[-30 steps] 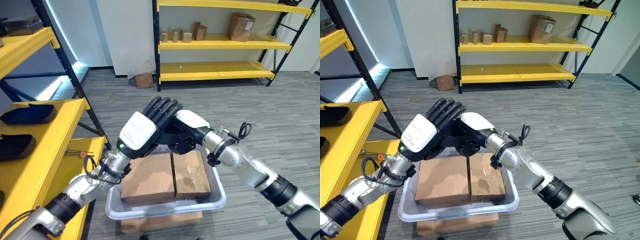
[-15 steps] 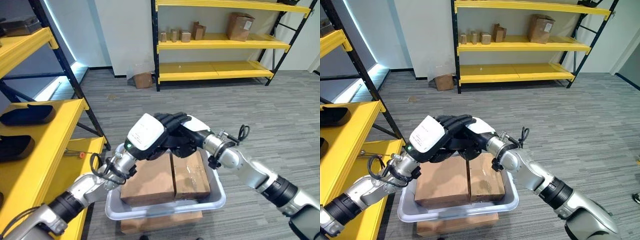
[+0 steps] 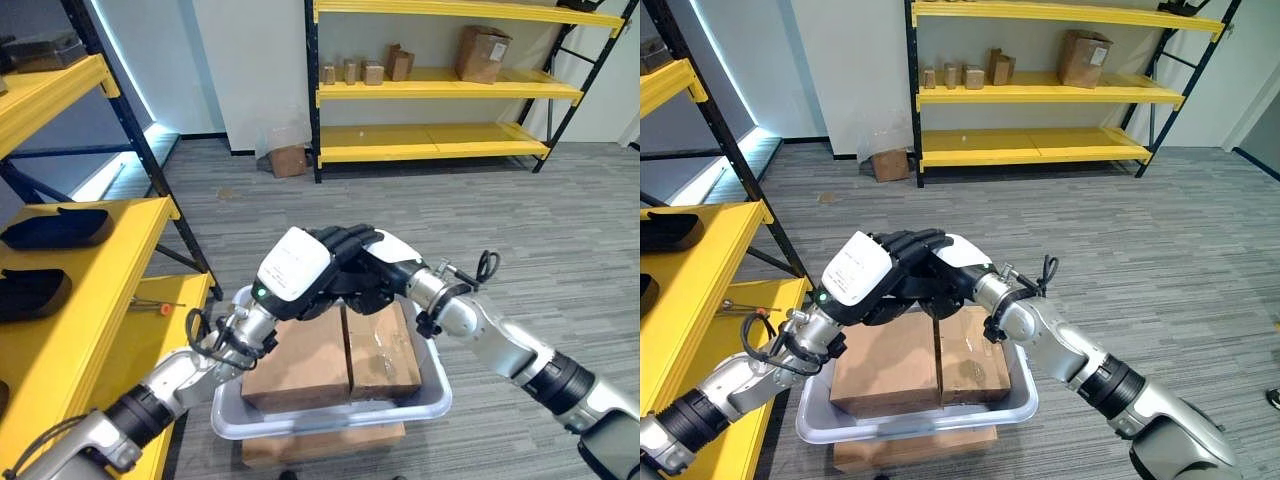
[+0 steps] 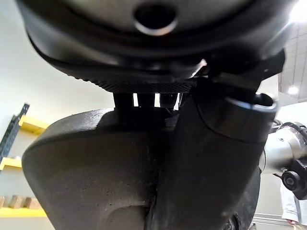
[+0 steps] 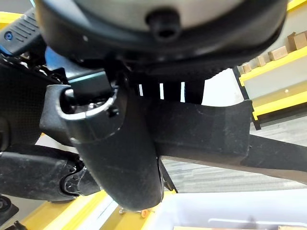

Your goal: Move parts from the plastic box to the shelf.

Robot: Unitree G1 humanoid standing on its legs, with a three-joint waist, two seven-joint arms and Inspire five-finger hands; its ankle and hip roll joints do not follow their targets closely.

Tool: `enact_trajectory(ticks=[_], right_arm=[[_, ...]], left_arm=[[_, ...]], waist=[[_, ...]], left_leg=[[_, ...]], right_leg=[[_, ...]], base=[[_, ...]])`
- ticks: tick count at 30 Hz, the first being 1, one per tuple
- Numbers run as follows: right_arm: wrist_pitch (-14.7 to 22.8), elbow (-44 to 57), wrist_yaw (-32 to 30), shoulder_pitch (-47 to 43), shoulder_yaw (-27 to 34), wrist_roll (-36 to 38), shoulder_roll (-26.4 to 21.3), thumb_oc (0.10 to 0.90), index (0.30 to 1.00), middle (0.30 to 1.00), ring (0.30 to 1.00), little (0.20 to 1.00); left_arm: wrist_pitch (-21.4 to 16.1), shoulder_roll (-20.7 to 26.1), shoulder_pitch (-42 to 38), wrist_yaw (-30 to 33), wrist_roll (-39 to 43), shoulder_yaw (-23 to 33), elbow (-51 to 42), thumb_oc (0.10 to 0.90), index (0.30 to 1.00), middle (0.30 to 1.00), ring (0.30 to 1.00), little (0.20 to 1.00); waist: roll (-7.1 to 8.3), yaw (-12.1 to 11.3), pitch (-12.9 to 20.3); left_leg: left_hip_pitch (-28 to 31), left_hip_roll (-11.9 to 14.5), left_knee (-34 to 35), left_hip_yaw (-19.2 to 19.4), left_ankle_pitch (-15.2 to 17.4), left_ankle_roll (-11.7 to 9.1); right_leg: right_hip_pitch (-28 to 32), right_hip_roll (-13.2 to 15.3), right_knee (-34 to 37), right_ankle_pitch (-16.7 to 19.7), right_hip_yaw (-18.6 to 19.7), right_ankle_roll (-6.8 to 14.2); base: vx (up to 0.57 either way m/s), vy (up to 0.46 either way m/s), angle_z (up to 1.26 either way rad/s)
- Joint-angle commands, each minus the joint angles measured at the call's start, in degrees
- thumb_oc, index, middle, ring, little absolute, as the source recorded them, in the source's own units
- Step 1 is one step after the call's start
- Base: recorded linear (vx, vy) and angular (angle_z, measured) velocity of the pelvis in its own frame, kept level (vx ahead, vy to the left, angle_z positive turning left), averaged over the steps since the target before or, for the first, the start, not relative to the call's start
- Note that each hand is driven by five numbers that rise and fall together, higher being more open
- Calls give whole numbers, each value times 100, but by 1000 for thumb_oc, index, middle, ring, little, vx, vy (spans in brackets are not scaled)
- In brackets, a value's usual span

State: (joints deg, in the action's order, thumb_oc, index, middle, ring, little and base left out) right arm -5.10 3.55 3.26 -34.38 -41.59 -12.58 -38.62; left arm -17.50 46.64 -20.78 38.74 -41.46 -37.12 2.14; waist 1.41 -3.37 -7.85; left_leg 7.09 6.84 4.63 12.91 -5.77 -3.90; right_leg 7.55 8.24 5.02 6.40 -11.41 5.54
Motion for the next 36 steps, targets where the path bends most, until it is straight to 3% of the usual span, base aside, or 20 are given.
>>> enact_trajectory(ticks=[1, 3, 4, 5, 6, 12, 19, 29, 36], right_arm=[[841, 587, -480, -1428, 157, 571, 1005, 400, 300, 300, 300, 300], [843, 450, -567, -1396, 238, 604, 995, 400, 300, 300, 300, 300], [832, 422, -598, -1389, 253, 622, 996, 465, 391, 391, 391, 391], [800, 390, -653, -1395, 280, 686, 998, 741, 778, 778, 778, 778], [786, 368, -698, -1397, 297, 707, 997, 900, 1000, 1000, 1000, 1000], [641, 92, -779, -1407, 480, 620, 1086, 900, 1000, 1000, 1000, 1000], [-366, -559, -1096, -1061, 746, 740, 1244, 900, 1000, 1000, 1000, 1000], [-366, -1326, -1649, -688, 1163, 360, 1220, 900, 1000, 1000, 1000, 1000], [182, -1629, -2053, -390, 1450, 79, 1194, 900, 1000, 1000, 1000, 1000]], left_arm=[[-159, -568, -743, 1137, -191, 346, -28, 400, 300, 300, 300, 300], [-276, -535, -591, 1258, -299, 581, 63, 400, 300, 300, 300, 300], [-292, -536, -564, 1268, -315, 622, 79, 400, 300, 300, 300, 300], [-326, -539, -519, 1313, -367, 680, 114, 400, 300, 300, 300, 300], [-365, -538, -485, 1338, -402, 729, 132, 400, 300, 300, 300, 300], [-420, -633, -319, 1467, -569, 977, 192, 400, 300, 300, 300, 300], [-325, -834, -104, 1732, -474, 1439, 277, 400, 300, 300, 300, 300], [-387, -819, 40, 1762, -533, 1667, 346, 400, 300, 300, 300, 300], [-441, -791, 127, 1786, -574, 1712, 406, 400, 300, 300, 300, 300]], waist=[[-12, -98, 301], [-4, -139, 298], [-1, -149, 299], [4, -159, 300], [7, -167, 298], [18, -224, 296], [29, -245, 287], [31, -213, 254], [14, -169, 214]], left_leg=[[378, 86, 37, -85, 741, 15], [375, 80, 37, -115, 731, 8], [376, 80, 37, -119, 728, 6], [377, 81, 37, -125, 726, 2], [376, 81, 37, -134, 724, 0], [386, 75, 37, -187, 723, 1], [396, 73, 37, -229, 713, -15], [406, 69, 37, -217, 713, -3], [415, 50, 36, -213, 725, 18]], right_leg=[[197, 176, -2, -542, -24, 178], [213, 180, -2, -541, -50, 171], [217, 180, -2, -540, -57, 169], [222, 180, -2, -540, -71, 166], [225, 181, -2, -540, -80, 164], [260, 176, -2, -549, -110, 141], [278, 199, -2, -528, -129, 139], [276, 231, -2, -492, -136, 169], [266, 246, -2, -480, -97, 188]], base=[[0, 0, 0], [-4, 0, 2], [-9, -3, 5], [0, 0, 0], [0, 0, 0], [-4, -1, 2], [0, 0, 0], [0, 0, 0], [0, 0, 0]])
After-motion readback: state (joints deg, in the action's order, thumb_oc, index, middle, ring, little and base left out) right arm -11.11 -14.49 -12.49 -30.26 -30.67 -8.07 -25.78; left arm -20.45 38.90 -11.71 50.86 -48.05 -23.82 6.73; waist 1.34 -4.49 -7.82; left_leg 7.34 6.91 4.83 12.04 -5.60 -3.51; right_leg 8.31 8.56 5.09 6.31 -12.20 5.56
